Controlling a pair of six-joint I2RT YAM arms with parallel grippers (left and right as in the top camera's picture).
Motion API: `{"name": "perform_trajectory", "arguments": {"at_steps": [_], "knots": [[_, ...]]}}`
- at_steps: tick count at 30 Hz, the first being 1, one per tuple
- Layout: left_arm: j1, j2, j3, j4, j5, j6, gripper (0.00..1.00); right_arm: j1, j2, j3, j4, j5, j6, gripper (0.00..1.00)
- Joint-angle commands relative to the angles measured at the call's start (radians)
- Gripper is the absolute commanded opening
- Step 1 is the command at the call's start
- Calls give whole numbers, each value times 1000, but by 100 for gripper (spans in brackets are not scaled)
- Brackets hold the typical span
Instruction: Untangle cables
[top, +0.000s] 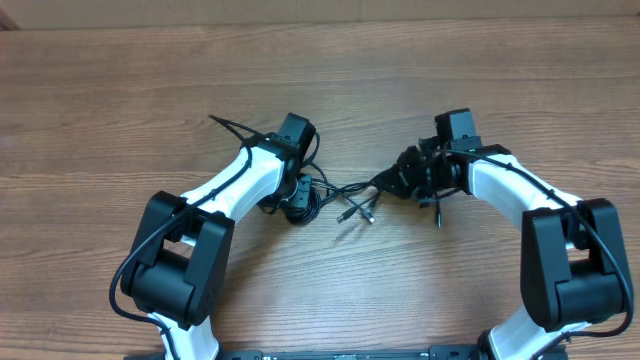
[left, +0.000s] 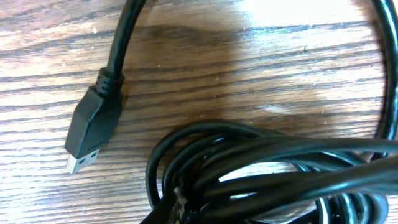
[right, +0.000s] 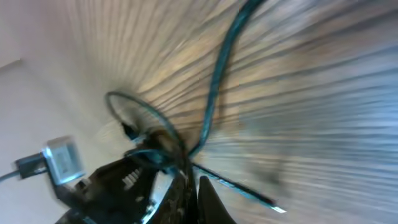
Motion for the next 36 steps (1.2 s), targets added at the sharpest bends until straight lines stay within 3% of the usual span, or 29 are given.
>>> {"name": "perform_trajectory", "arguments": {"at_steps": [1, 7, 9, 10, 11, 15, 16, 17, 18, 20, 21, 22, 23, 25, 28, 32, 35, 36], "knots": [[14, 11, -28, -8, -50, -6, 11, -13, -1, 2, -57, 104, -106, 8], [14, 11, -28, -8, -50, -6, 11, -13, -1, 2, -213, 248, -127, 14], [14, 11, -28, -7, -50, -7, 11, 2, -1, 2, -212, 151, -134, 17], [15, 11, -28, -8, -50, -7, 4, 15, -1, 2, -190, 95, -180, 23], [15, 11, -28, -8, -48, -4, 4, 26, -1, 2, -186, 85, -193, 27], [38, -75, 73, -118, 5, 77, 4, 36, -1, 2, -179, 86, -198, 30], [53, -131, 119, -146, 62, 82, 7, 36, -1, 2, -172, 86, -198, 30], [70, -181, 152, -155, 120, 83, 29, 36, -1, 2, -170, 86, -198, 30], [77, -204, 163, -155, 146, 82, 33, 36, -1, 2, -170, 86, -197, 30], [87, -230, 167, -153, 159, 72, 29, 52, -1, 2, -171, 86, -197, 31], [85, -225, 167, -162, 159, 73, 29, 68, -1, 2, -171, 90, -198, 37], [84, -220, 167, -169, 158, 76, 33, 84, -1, 2, -171, 106, -198, 49], [84, -208, 167, -177, 158, 84, 49, 103, -1, 2, -171, 154, -198, 69], [84, -180, 167, -175, 157, 84, 53, 126, -1, 2, -171, 248, -198, 100], [84, -120, 167, -185, 158, 105, 52, 144, -1, 2, -171, 304, -198, 100], [84, 5, 167, -179, 142, 155, 41, 145, -1, 2, -159, 312, -198, 100], [84, 82, 167, -174, 72, 155, 39, 145, -1, 2, -155, 312, -197, 100], [84, 94, 167, -171, 58, 155, 27, 145, -1, 2, -155, 312, -197, 100]]}}
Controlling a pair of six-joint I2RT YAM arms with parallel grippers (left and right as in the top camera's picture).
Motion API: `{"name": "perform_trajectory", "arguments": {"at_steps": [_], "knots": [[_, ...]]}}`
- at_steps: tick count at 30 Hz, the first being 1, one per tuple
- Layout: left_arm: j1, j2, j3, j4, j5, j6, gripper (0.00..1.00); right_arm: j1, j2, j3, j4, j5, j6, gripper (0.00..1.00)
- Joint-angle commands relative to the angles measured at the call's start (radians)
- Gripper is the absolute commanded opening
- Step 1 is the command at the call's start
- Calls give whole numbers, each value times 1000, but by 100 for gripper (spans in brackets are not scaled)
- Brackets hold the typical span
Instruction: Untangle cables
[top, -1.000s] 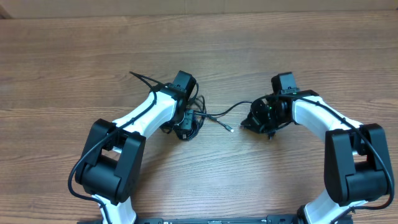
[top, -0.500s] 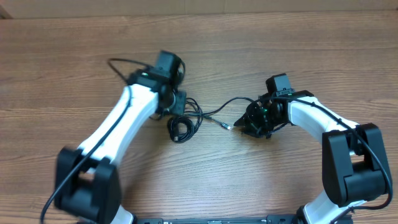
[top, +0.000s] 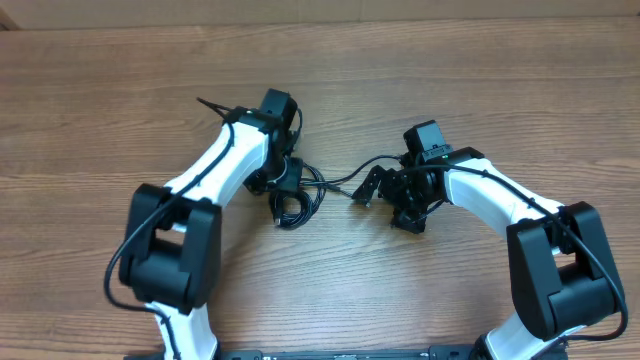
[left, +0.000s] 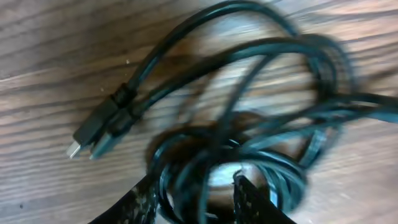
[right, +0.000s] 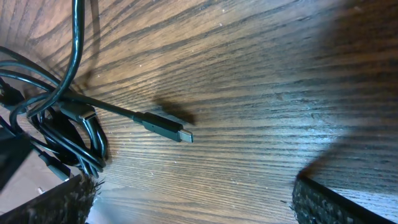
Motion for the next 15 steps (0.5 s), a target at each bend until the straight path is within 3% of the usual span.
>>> {"name": "perform_trajectory", "arguments": {"at_steps": [1, 2, 6, 7, 9, 10, 15], "knots": [[-2, 54, -5, 8, -82, 20, 8, -1, 13, -7, 11, 101, -10, 100], [0, 55, -5, 9, -94, 19, 4, -1, 13, -7, 11, 101, -10, 100], [2, 48, 99, -105, -100, 20, 4, -1, 13, -7, 19, 101, -10, 100], [2, 48, 138, -136, -100, 20, 6, -1, 13, -7, 21, 101, -10, 100], [2, 49, 167, -136, -101, 20, 27, -1, 13, -7, 22, 101, -10, 100], [2, 51, 166, -126, -115, 20, 30, -1, 13, -7, 22, 101, -10, 100], [2, 54, 122, -113, -149, 20, 31, -1, 13, -7, 22, 101, -10, 100]]}}
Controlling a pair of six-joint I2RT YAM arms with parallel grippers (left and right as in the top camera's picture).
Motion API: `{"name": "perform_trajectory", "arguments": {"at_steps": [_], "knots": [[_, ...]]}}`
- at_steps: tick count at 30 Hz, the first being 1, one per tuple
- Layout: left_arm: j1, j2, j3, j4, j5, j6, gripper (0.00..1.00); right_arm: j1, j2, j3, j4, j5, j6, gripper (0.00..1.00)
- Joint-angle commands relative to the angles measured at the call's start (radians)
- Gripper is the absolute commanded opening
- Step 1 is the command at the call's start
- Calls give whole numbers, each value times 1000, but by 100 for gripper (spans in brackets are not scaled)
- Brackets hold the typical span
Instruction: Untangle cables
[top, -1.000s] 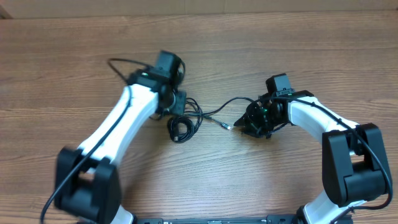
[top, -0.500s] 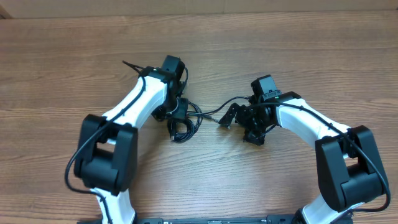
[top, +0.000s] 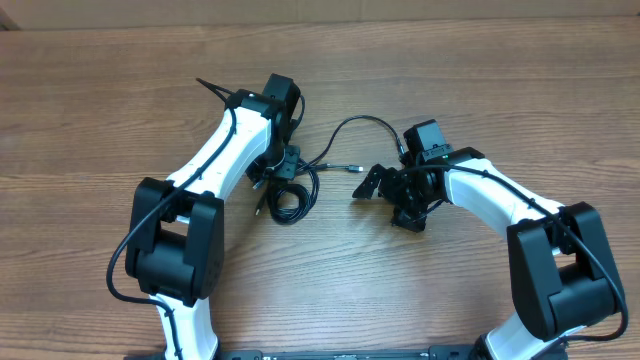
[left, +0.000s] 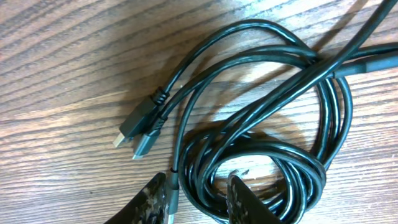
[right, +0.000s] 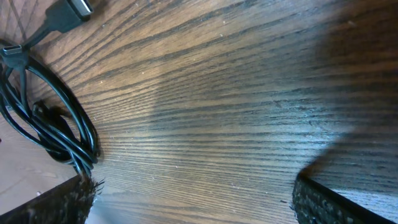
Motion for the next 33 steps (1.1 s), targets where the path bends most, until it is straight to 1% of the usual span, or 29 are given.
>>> {"name": "perform_trajectory", "arguments": {"at_steps": [1, 3, 4, 6, 9, 10, 12, 16, 18, 21, 22, 24, 26, 27, 29, 30, 31, 32, 33], "knots": [[2, 8, -32, -2, -40, 8, 31, -1, 14, -7, 9, 89, -16, 100], [2, 8, -52, -10, -129, -5, 26, -1, 14, -7, 9, 89, -17, 100], [2, 8, -63, -16, -182, -68, 26, -1, 14, -7, 9, 89, -16, 100], [10, 8, -69, -5, -183, -109, 27, -1, 14, -7, 10, 89, -16, 100], [14, 8, -88, 60, -152, -100, 28, -1, 14, -7, 9, 89, -16, 100], [12, 8, -98, 81, -91, -66, 29, -1, 14, -7, 9, 89, -16, 100], [11, 8, -113, 98, 9, -41, 32, -1, 14, -7, 10, 89, -16, 100], [10, 9, -209, 209, 7, -62, 33, -1, 14, -7, 9, 89, -16, 100], [10, 9, -251, 275, -62, -61, 34, -1, 14, -7, 9, 89, -16, 100], [10, 9, -252, 310, -147, -60, 34, -1, 14, -7, 10, 89, -16, 100], [10, 9, -252, 336, -217, -60, 34, -1, 14, -7, 10, 89, -16, 100], [10, 8, -251, 366, -310, -37, 35, -1, 14, -7, 10, 89, -16, 100], [10, 8, -242, 376, -341, -34, 35, -1, 14, -7, 12, 89, -16, 100], [10, 8, -240, 408, -348, -34, 36, -1, 14, -7, 13, 89, -16, 100], [13, 9, -241, 478, -318, -35, 36, -1, 14, -7, 13, 89, -16, 100], [13, 9, -241, 509, -249, -37, 36, -1, 14, -7, 12, 89, -16, 100], [13, 9, -242, 536, -137, -38, 36, -1, 14, -7, 12, 89, -16, 100], [12, 9, -242, 545, -89, -37, 36, -1, 14, -7, 12, 89, -16, 100], [12, 9, -242, 547, -94, -38, 35, -1, 14, -7, 13, 89, -16, 100]]}}
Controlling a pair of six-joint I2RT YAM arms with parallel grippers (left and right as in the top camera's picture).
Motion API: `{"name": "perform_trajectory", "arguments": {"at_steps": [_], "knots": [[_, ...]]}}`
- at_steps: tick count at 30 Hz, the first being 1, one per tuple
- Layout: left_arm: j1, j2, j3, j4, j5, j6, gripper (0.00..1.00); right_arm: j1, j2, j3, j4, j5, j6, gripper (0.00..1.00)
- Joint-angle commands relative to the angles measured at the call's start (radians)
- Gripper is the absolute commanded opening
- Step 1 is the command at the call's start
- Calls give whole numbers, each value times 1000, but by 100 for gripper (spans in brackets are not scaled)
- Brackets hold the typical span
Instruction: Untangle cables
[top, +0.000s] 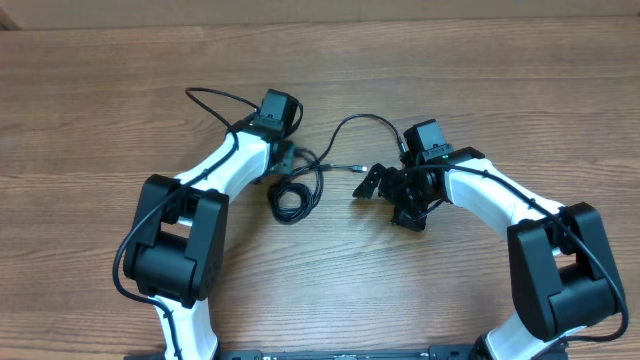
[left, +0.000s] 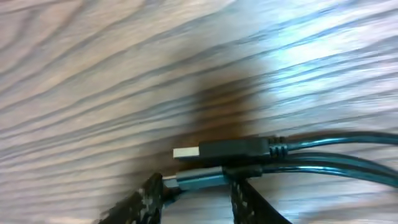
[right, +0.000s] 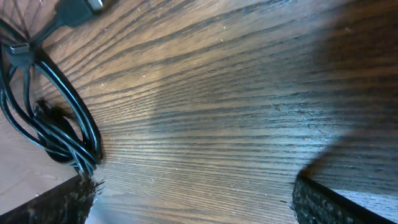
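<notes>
Black cables lie on the wooden table (top: 480, 80). A small coil (top: 290, 200) sits below my left gripper (top: 284, 160), and one strand arcs over (top: 352, 119) toward the right wrist, ending in a loose plug (top: 358, 168). In the left wrist view two USB plugs lie side by side. The upper plug (left: 221, 149) is clear of the fingers. The lower plug (left: 199, 179) lies across the gap of my left gripper (left: 198, 194), whose fingers stand apart. My right gripper (top: 392, 198) is wide open over bare wood (right: 205, 124), with the coil (right: 65, 134) to its left.
Both white arms reach in from the near edge. The left arm's own black wire loops at the far left (top: 215, 98). Bare wood lies all round the cables.
My left gripper has turned and shifted from over the coil to the two plugs, one plug now lying between its fingers. The right gripper stays open in the same place.
At first the tangle stretched between both grippers, the right one close on a strand. Then the right gripper stood open and the coil lay by the left gripper. Later one strand arced free toward the right. Now my left gripper is at the plug ends.
</notes>
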Motion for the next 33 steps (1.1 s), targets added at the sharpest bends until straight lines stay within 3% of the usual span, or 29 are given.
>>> {"name": "perform_trajectory", "arguments": {"at_steps": [1, 5, 9, 11, 15, 17, 19, 22, 25, 27, 31, 33], "knots": [[3, 19, -3, 7, 95, 5, 35, -1, 16, -7, 8, 82, -16, 100], [4, 19, -4, 82, 105, 6, 42, -1, 16, -7, 8, 82, -16, 100], [3, 15, 2, 188, 251, 29, 47, -1, 16, -7, 8, 82, -16, 100], [10, -6, 36, 145, 244, 32, 54, -1, 16, -7, 8, 82, -16, 100], [13, -59, 184, -85, 241, 29, 61, -1, 16, -7, 9, 82, -16, 100], [13, -61, 230, -178, 243, 14, 60, -1, 16, -7, 8, 82, -16, 100], [13, -61, 240, -259, 245, -14, 39, -1, 16, -7, 8, 82, -16, 100], [13, -60, 237, -403, 245, -30, 31, -1, 16, -7, 8, 82, -16, 100], [13, -58, 219, -500, 244, -34, 31, -1, 16, -7, 8, 82, -16, 100], [10, -49, 184, -537, 245, -67, 37, -1, 16, -7, 9, 82, -16, 100], [10, -49, 24, -483, 278, -68, 46, -1, 16, -7, 13, 82, -16, 100], [11, -49, -38, -435, 278, -85, 45, -1, 16, -7, 12, 80, -16, 100]]}}
